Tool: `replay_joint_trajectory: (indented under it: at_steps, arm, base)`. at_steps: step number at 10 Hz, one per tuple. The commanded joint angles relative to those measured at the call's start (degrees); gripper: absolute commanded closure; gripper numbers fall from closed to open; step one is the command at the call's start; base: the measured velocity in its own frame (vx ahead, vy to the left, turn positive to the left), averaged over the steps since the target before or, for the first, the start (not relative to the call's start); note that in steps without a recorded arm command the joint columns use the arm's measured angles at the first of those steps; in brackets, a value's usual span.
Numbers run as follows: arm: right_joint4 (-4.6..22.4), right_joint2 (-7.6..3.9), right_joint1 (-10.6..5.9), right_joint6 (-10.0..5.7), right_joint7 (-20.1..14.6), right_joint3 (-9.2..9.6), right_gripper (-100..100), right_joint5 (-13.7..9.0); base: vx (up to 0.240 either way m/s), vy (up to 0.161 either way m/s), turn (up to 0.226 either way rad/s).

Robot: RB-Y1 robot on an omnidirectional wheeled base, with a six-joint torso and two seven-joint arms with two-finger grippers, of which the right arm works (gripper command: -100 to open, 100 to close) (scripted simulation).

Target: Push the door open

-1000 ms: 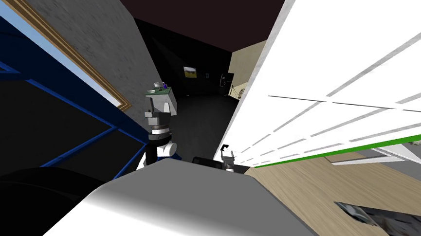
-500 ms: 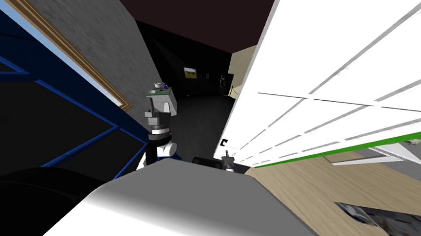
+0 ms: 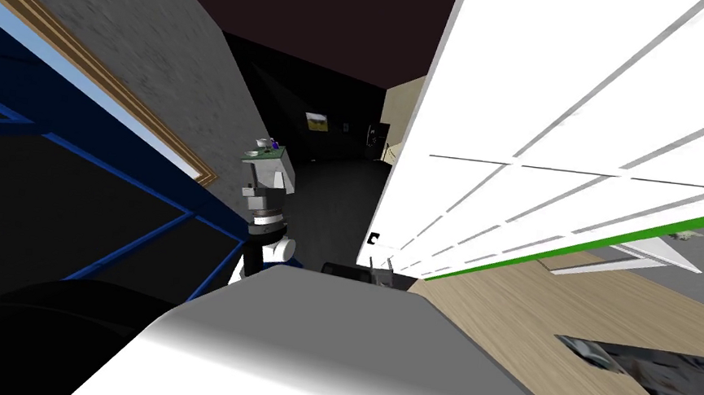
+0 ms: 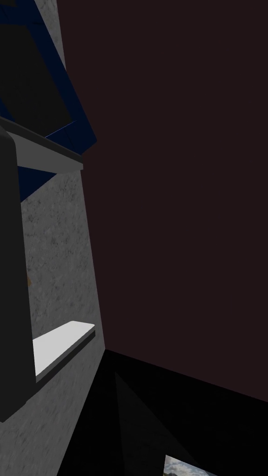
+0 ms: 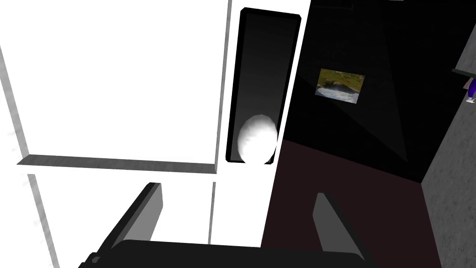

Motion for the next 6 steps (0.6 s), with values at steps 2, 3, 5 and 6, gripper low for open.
replay_joint_trajectory:
  at_steps: [2, 3, 5, 6]
  arm:
    - [-1.19, -0.49, 3.29, -2.01, 2.16, 2.19, -100, -2.56]
    - [-1.22, -0.22, 4.23, -2.81, 2.9, 2.87, -100, -3.37]
    - [-1.3, 1.19, 6.61, -4.82, 4.76, 4.57, -100, -5.44]
    - [-1.33, 2.14, 7.54, -5.61, 5.5, 5.23, -100, -6.24]
  base:
    - [0.015, -0.01, -0.024]
    - [0.009, 0.002, -0.02]
    - [0.005, 0.026, -0.036]
    - [0.002, 0.046, -0.033]
